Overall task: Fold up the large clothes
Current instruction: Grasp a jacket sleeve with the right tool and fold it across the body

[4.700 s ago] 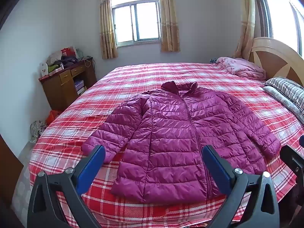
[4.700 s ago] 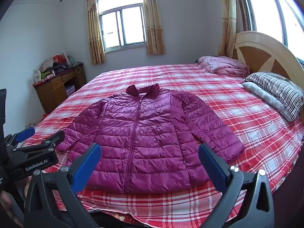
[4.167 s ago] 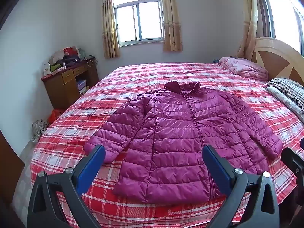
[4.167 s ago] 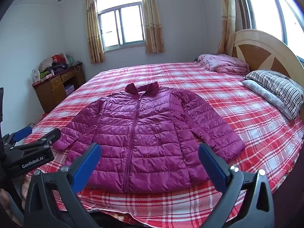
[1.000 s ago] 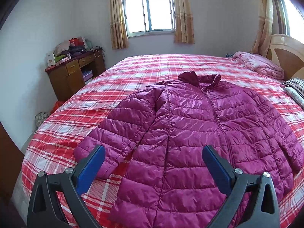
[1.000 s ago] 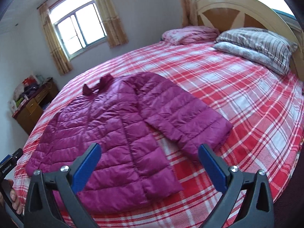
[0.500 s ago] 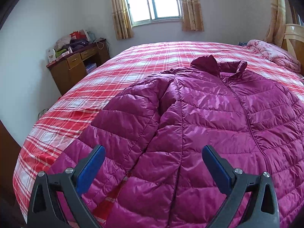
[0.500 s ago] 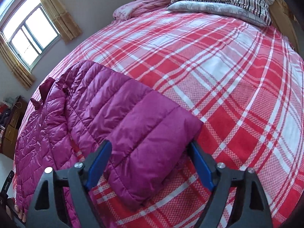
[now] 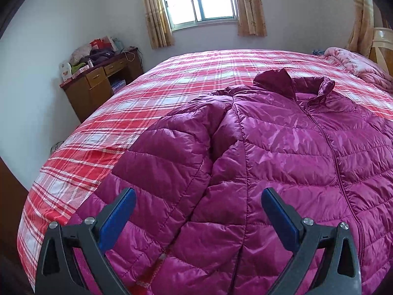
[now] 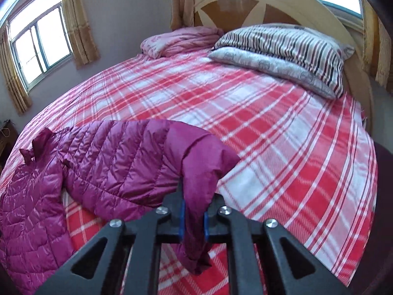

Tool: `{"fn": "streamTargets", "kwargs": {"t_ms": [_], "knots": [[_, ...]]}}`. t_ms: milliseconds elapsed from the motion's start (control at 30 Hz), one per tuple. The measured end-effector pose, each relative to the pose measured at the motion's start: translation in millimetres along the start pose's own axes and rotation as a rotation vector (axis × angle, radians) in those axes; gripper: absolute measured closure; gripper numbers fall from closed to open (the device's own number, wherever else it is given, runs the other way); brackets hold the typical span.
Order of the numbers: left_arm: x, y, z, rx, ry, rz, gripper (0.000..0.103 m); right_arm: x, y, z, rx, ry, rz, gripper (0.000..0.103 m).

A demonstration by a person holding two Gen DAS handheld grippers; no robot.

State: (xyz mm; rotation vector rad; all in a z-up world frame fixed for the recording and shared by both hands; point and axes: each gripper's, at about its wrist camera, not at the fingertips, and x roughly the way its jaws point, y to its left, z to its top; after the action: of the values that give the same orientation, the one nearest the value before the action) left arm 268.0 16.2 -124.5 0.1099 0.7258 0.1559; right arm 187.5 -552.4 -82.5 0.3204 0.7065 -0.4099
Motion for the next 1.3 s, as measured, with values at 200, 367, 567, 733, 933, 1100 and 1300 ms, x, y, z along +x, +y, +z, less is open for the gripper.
{"fn": "streamTargets", "kwargs": {"t_ms": [200,367,567,733,933,1100,1300], "knots": [[2,1,6,0.008,-0.011,0.001,0.001,-35,61,42,-0.132,-0.166,0.009,0.091],[12,5,13,0.008,-0.012,0.019,0.001,-51,113,48,-0.246,-0.244,0.040,0.092],[21,20,19,-0.022,0.000,0.032,0.001,-64,168,42,-0.365,-0.289,0.101,0.092],[25,31,18,-0.038,0.005,0.033,0.001,-69,209,32,-0.454,-0.299,0.146,0.092],[32,39,18,-0.051,0.017,0.043,0.001,-68,252,10,-0.558,-0.295,0.192,0.092],[36,44,19,-0.052,0.017,0.052,0.001,-62,286,-8,-0.629,-0.280,0.239,0.092],[42,47,18,-0.053,0.025,0.062,0.001,-59,320,-29,-0.682,-0.276,0.285,0.092]]}}
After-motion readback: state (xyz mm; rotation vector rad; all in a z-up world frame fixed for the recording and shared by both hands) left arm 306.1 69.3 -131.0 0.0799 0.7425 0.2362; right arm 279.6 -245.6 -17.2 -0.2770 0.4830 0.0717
